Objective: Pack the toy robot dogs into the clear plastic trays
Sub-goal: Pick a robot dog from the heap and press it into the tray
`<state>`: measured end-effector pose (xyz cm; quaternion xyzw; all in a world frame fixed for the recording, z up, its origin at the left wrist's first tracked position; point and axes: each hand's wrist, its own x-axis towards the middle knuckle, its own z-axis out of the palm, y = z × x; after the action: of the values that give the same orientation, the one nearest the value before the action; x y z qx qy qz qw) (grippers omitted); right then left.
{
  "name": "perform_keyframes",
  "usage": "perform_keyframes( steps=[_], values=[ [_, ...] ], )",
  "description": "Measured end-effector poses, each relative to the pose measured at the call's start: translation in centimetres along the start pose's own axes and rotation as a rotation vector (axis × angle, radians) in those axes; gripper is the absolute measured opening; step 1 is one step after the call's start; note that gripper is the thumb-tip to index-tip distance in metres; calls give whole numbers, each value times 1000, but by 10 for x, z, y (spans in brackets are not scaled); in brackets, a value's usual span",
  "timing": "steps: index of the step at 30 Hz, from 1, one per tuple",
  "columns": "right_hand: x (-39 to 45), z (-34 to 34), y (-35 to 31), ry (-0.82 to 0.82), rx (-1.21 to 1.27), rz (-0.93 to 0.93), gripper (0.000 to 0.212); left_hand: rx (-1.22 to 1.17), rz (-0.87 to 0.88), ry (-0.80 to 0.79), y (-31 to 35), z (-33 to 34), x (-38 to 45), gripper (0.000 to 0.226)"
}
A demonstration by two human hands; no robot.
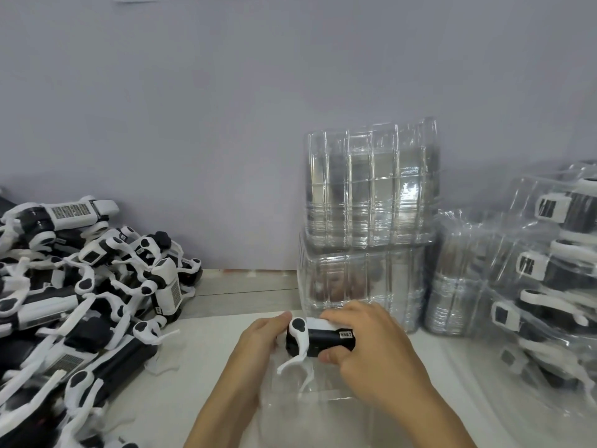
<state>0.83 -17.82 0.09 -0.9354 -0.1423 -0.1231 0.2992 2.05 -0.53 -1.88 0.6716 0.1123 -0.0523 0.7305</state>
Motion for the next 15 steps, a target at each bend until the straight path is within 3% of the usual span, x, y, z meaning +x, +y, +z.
perform_keyframes(
  steps=[3,7,10,15],
  values=[
    [0,1,2,13,1,-6,22,-24,-23,-33,-1,-1,0,69],
    [0,2,0,15,-13,-16,21,-38,-15,4,-5,0,3,55],
    [0,4,0,30,-10,-24,21,-68,1,4,-5,0,5,59],
    [0,4,1,37,-20,-34,23,-106,28,68,-10,-1,8,37]
  ],
)
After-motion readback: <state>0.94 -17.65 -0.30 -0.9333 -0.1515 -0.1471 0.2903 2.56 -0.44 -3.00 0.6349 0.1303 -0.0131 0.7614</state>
